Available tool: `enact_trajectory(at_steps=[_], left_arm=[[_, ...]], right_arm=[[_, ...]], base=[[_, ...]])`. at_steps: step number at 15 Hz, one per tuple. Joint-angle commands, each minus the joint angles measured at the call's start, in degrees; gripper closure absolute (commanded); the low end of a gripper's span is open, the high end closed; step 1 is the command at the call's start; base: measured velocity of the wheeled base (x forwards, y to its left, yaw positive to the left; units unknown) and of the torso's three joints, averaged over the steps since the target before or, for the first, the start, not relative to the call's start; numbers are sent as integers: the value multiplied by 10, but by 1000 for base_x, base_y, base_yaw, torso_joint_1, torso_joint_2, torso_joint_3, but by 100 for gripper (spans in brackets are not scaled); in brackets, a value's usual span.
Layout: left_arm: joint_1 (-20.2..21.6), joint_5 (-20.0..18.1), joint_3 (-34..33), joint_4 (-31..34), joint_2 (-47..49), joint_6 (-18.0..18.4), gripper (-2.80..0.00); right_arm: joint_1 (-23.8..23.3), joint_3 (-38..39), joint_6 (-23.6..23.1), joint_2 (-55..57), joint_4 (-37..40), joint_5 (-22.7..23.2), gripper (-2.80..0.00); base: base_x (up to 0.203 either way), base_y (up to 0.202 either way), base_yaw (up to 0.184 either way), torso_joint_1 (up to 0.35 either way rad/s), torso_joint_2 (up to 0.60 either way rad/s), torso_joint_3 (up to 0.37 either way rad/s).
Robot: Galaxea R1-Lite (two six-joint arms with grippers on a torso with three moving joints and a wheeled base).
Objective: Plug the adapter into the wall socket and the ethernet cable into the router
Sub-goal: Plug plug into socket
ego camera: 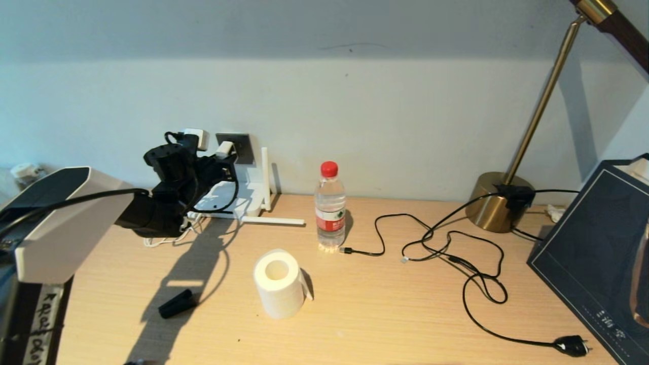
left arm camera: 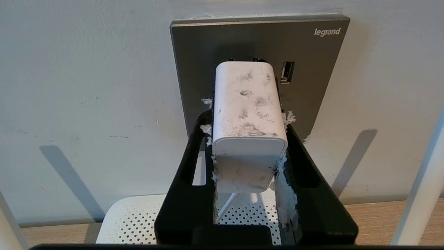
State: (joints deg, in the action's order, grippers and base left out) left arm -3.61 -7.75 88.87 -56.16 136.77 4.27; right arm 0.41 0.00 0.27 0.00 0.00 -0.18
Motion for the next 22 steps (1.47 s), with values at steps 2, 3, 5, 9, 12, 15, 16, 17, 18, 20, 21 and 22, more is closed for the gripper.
enact_trajectory(at_steps=[2, 3, 5, 9, 12, 15, 16, 17, 18, 20, 21, 22], left_arm=[[-5, -1, 13, 9, 4, 0, 0], [-5, -1, 22, 13, 6, -2, 0], [-7, 3, 37, 24, 6, -7, 0], [-7, 6, 45, 40, 7, -7, 0], [-7, 6, 46, 40, 15, -7, 0], [-7, 7, 65, 41, 32, -7, 0], [-7, 11, 71, 41, 36, -7, 0], [-7, 15, 77, 41, 38, -7, 0], [-7, 16, 84, 41, 43, -7, 0], [-8, 17, 85, 41, 45, -7, 0], [-10, 20, 85, 40, 47, -7, 0], [-10, 20, 85, 40, 47, -7, 0]], right_arm=[[0, 0, 0, 1, 0, 0, 0], [0, 0, 0, 0, 0, 0, 0], [0, 0, -1, 1, 0, 0, 0], [0, 0, 0, 1, 1, 0, 0], [0, 0, 0, 1, 0, 0, 0], [0, 0, 0, 1, 0, 0, 0], [0, 0, 0, 1, 0, 0, 0], [0, 0, 0, 1, 1, 0, 0], [0, 0, 0, 1, 0, 0, 0], [0, 0, 0, 1, 0, 0, 0], [0, 0, 0, 1, 0, 0, 0], [0, 0, 0, 0, 0, 0, 0]], base=[[0, 0, 0, 0, 0, 0], [0, 0, 0, 0, 0, 0], [0, 0, 0, 0, 0, 0], [0, 0, 0, 0, 0, 0], [0, 0, 0, 0, 0, 0], [0, 0, 0, 0, 0, 0], [0, 0, 0, 0, 0, 0], [0, 0, 0, 0, 0, 0], [0, 0, 0, 0, 0, 0], [0, 0, 0, 0, 0, 0], [0, 0, 0, 0, 0, 0], [0, 0, 0, 0, 0, 0]])
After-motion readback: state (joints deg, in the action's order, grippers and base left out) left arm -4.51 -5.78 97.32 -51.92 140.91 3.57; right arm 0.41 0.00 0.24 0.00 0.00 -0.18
